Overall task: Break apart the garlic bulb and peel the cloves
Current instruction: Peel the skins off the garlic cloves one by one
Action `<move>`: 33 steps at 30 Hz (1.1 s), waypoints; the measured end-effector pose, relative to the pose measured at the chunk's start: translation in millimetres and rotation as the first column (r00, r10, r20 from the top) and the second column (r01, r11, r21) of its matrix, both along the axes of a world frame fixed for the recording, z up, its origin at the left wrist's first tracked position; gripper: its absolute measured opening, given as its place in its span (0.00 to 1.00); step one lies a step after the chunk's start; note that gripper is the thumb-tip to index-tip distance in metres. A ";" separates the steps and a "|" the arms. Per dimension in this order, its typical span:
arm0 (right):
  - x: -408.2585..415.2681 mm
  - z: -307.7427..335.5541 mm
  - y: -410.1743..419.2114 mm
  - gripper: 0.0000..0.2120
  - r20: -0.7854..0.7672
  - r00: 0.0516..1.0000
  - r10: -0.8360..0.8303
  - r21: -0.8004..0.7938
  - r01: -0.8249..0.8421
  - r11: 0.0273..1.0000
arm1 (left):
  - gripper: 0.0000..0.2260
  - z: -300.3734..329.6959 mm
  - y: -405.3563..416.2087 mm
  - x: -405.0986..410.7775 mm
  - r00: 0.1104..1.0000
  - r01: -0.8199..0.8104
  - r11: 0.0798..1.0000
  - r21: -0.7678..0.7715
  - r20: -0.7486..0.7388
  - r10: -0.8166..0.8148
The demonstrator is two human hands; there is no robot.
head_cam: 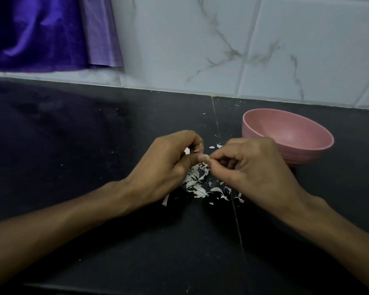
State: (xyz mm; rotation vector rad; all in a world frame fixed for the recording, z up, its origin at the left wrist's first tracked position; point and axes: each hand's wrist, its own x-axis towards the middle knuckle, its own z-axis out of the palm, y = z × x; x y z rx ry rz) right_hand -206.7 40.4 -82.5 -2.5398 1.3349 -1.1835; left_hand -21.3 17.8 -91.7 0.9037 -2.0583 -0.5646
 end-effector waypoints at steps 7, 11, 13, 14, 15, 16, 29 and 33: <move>-4.6 -0.6 -2.7 0.05 -0.008 0.999 -0.046 -0.013 0.046 0.999 | 0.05 -2.6 0.8 -1.9 1.000 -0.001 0.981 -0.194 0.023 0.006; -6.1 -1.4 -3.8 0.05 -0.011 0.998 -0.056 -0.016 0.055 0.998 | 0.06 -2.6 0.0 -0.8 1.000 0.002 0.982 -0.188 -0.007 -0.003; -8.1 -1.6 -4.9 0.05 -0.010 0.998 -0.061 -0.013 0.061 0.998 | 0.05 -2.7 -0.6 -1.0 1.000 0.005 0.984 -0.180 -0.014 -0.008; -8.1 -1.7 -5.1 0.05 -0.016 0.998 -0.063 -0.015 0.063 0.998 | 0.05 -2.8 -1.0 -0.9 1.000 0.005 0.984 -0.176 -0.017 -0.008; -7.5 -1.9 -5.4 0.05 -0.028 0.998 -0.064 -0.020 0.064 0.998 | 0.05 -2.9 -1.3 -0.8 1.000 0.004 0.985 -0.175 -0.017 -0.007; -6.9 -2.1 -5.8 0.05 -0.040 0.997 -0.066 -0.028 0.065 0.998 | 0.05 -3.0 -1.3 -0.4 1.000 0.005 0.984 -0.176 -0.014 -0.008; -10.2 -0.5 -6.6 0.03 0.068 0.997 -0.046 0.008 0.045 0.999 | 0.09 -2.5 -6.0 1.4 0.993 -0.116 0.987 -0.111 -0.009 0.115; -9.9 0.1 -6.8 0.03 0.069 0.997 -0.021 0.048 0.018 0.999 | 0.16 -3.5 -8.2 3.5 0.994 -0.104 0.987 -0.120 0.008 0.106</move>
